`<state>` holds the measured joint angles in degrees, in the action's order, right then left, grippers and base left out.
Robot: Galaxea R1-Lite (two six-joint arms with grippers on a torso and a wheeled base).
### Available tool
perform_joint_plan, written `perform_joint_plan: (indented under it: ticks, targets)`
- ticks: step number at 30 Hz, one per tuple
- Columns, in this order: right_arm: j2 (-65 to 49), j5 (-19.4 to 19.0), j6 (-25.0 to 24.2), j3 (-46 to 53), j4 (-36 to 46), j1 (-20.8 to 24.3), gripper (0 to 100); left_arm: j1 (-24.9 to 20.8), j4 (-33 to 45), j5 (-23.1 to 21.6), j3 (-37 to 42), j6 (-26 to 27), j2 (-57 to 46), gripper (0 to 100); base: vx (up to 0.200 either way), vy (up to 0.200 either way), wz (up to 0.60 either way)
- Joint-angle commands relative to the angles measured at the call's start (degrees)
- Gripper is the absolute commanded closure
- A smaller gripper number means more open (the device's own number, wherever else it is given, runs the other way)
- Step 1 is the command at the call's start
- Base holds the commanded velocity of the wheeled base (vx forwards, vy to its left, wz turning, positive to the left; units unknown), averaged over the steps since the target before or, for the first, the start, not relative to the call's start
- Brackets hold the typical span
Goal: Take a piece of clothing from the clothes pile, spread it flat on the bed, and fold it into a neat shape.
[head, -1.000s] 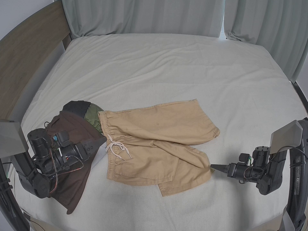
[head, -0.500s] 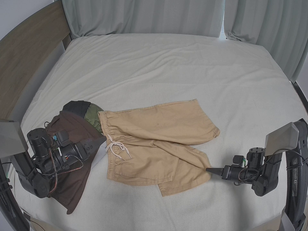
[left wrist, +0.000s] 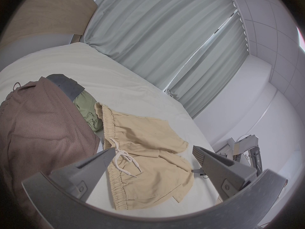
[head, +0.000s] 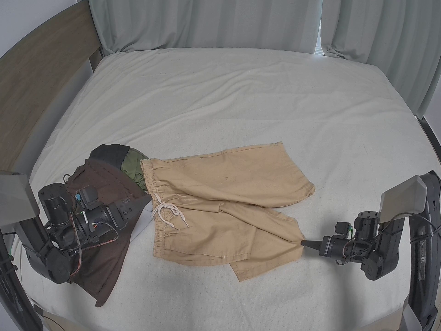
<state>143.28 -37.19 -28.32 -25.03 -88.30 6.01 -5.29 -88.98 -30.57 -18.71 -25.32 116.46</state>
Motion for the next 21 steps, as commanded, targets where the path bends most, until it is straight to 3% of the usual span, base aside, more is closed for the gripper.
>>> perform_joint_plan:
  ticks: [1,11,17,21]
  targets:
    - [-1.42,0.02,0.02,-0.55,-0.12,-1.7,100,0.02,-0.14,-0.01,-0.1,-0.08,-0.09,0,0.0,0.0,0.0]
    - [-4.5,0.28,0.11,-3.54,-0.12,-3.2,100,-0.16,-0.14,-0.01,-0.01,0.01,-0.35,0,0.0,0.0,0.0]
    - [-3.18,3.53,0.19,-13.91,0.32,-2.14,100,-0.33,-0.14,-0.01,-0.01,-0.08,0.09,0,0.0,0.0,0.0]
    - [-3.27,3.71,-0.33,-16.19,0.85,-1.7,100,-0.33,-0.14,-0.01,0.08,-0.08,-0.09,0,0.0,0.0,0.0]
